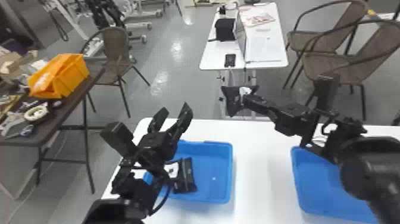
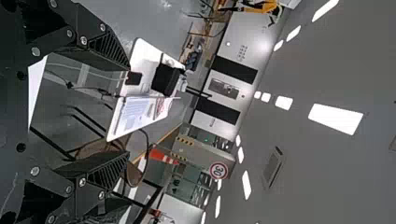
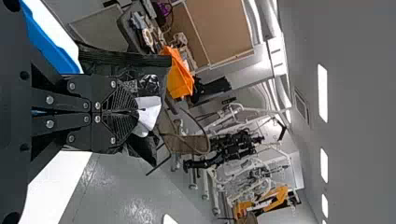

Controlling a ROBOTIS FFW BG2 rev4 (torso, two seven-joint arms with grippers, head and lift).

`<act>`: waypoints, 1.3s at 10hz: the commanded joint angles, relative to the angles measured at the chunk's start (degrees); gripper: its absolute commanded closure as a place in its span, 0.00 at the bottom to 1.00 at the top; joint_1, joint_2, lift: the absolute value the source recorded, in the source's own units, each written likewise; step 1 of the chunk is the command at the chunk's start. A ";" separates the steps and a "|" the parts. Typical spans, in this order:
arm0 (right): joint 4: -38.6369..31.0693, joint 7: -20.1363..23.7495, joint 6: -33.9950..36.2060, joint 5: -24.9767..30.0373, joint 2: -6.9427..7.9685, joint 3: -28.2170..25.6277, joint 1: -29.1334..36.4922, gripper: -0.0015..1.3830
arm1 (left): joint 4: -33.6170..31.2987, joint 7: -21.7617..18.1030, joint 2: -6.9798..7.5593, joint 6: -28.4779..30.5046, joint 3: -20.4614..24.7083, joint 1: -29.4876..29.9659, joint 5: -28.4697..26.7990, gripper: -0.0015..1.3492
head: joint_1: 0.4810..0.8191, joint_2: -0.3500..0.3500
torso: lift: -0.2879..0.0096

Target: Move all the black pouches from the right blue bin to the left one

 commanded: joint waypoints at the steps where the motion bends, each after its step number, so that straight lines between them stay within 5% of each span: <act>1: 0.68 0.19 -0.02 -1.91 -0.05 1.95 -0.95 0.93 | -0.02 -0.50 0.08 1.08 -0.13 -0.69 0.33 0.31 | 0.58 0.81 | 1.00; 6: 8.41 5.99 -0.89 -6.12 0.56 7.31 -5.69 0.93 | 0.07 -3.84 0.25 4.42 -2.33 -3.86 -0.02 0.31 | 0.55 0.85 | 1.00; 13: 10.35 6.87 -1.51 -7.27 1.27 8.36 -7.54 0.93 | 0.07 -5.60 0.60 8.72 -2.42 -4.91 0.95 0.32 | 0.55 0.84 | 1.00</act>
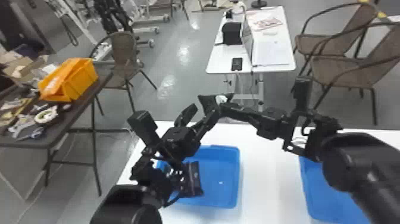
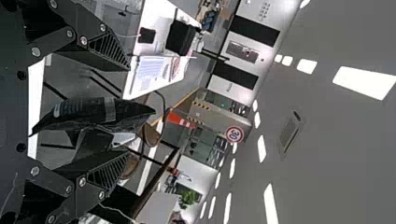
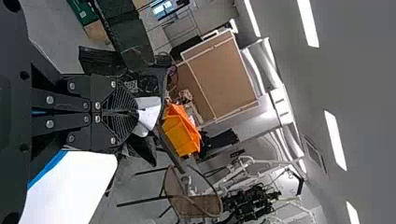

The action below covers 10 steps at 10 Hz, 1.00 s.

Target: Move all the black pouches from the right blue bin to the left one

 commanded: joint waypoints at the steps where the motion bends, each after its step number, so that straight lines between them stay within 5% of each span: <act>1: 0.62 0.00 -0.13 -0.67 0.12 0.84 -0.30 0.93 | 0.00 -0.05 0.07 1.29 -0.05 -0.24 0.31 0.32 | 0.55 0.84 | 1.00; 2: 1.06 0.09 -0.13 -1.37 0.20 1.28 -0.39 0.93 | 0.00 -0.05 0.07 3.04 -0.05 -0.51 0.31 0.45 | 0.55 0.84 | 1.00; 3: 1.23 0.18 -0.13 -1.37 0.20 1.45 -0.39 0.93 | -0.53 -0.31 0.16 7.97 0.30 -1.47 -0.48 0.90 | 0.56 0.84 | 1.00; 5: 1.49 0.26 -0.13 -1.55 0.20 1.45 -0.48 0.93 | -0.88 -1.37 0.86 5.42 0.04 -1.82 -4.17 0.90 | 0.58 0.84 | 1.00; 8: 1.93 0.26 -0.22 -1.81 0.20 1.45 -0.22 0.92 | -0.88 -1.11 -2.13 1.29 1.97 0.11 -4.96 0.90 | 0.56 0.86 | 1.00; 9: 2.02 0.26 -0.66 -1.72 0.20 1.45 -0.13 0.83 | -0.88 -1.11 -2.04 0.23 1.97 0.28 -4.96 0.90 | 0.56 0.87 | 1.00; 10: 2.11 0.26 -1.80 -1.20 0.20 1.10 0.40 0.40 | -0.88 -0.67 -2.04 -1.17 2.06 0.64 -5.05 0.90 | 0.56 0.87 | 1.00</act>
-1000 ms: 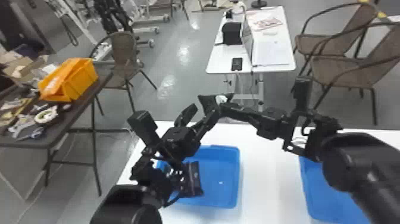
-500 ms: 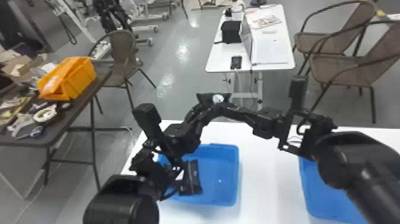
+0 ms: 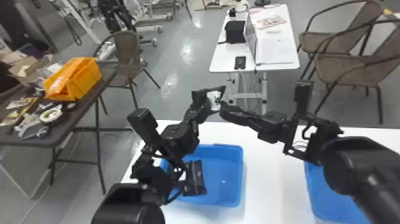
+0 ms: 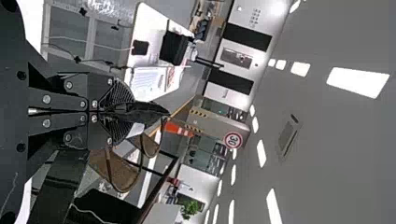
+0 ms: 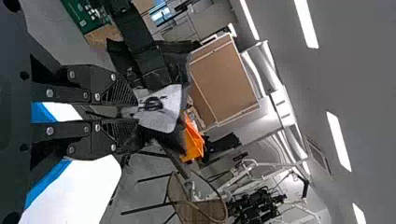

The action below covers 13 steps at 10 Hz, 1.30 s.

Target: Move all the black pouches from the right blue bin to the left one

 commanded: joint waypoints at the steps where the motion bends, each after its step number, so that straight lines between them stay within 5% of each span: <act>1: -1.20 -0.59 -1.34 2.91 0.03 -2.12 1.77 0.03 | 0.06 0.62 -0.34 -2.42 0.56 0.83 -0.11 0.90 | 0.56 0.87 | 1.00; 2: -3.39 -2.61 -2.04 5.20 0.03 -5.11 4.75 0.02 | 0.06 1.23 -0.69 -3.47 1.35 1.35 -1.17 0.90 | 0.56 0.87 | 1.00; 5: -8.76 -5.33 -1.95 12.40 0.29 -13.99 12.84 0.23 | 1.55 2.55 -1.75 -4.61 4.69 3.55 -12.77 0.90 | 0.62 0.83 | 1.00; 11: -11.30 -6.04 -0.28 15.92 0.29 -19.79 18.64 0.24 | 9.46 2.64 -2.10 -2.68 5.31 6.72 -27.80 0.90 | 0.63 0.78 | 1.00; 12: -11.13 -6.04 -0.28 15.92 0.38 -19.79 18.55 0.24 | 9.99 2.73 -2.28 -3.56 5.39 6.98 -27.18 0.87 | 0.63 0.78 | 1.00; 13: -11.22 -5.95 -0.28 16.27 0.29 -19.79 18.55 0.24 | 10.08 2.64 -2.43 -5.49 5.92 7.15 -25.87 0.51 | 0.63 0.78 | 1.00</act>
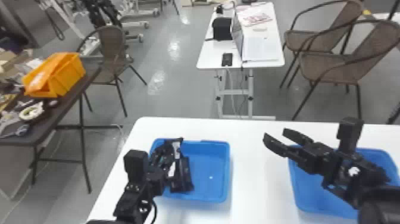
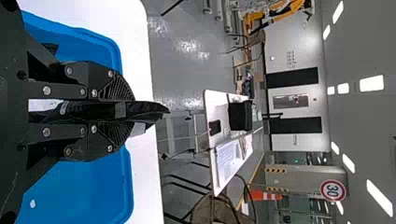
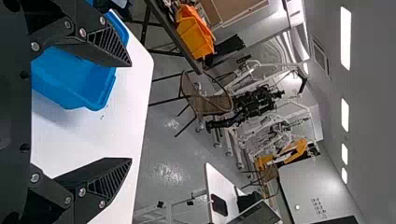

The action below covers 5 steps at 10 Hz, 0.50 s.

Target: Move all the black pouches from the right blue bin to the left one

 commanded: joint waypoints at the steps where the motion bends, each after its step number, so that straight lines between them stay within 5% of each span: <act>1: -0.36 0.00 0.00 1.05 -0.13 -0.08 0.06 0.24 | 0.35 0.02 -0.17 -4.84 0.67 0.47 2.13 0.10 | 0.63 0.78 | 1.00; 2: -1.42 -0.08 0.00 3.16 -0.13 -0.70 0.50 0.24 | 0.00 0.28 -0.17 -7.92 0.67 0.47 3.36 0.00 | 0.63 0.79 | 1.00; 3: -2.47 -0.35 0.09 4.74 -0.05 -1.58 1.20 0.24 | -0.18 0.63 -0.17 -10.99 0.67 0.39 5.11 0.10 | 0.63 0.78 | 1.00; 5: -7.13 -4.04 0.44 8.87 -0.05 -4.65 4.89 0.24 | -2.64 1.34 -0.17 -13.10 0.84 0.56 8.37 0.14 | 0.63 0.75 | 1.00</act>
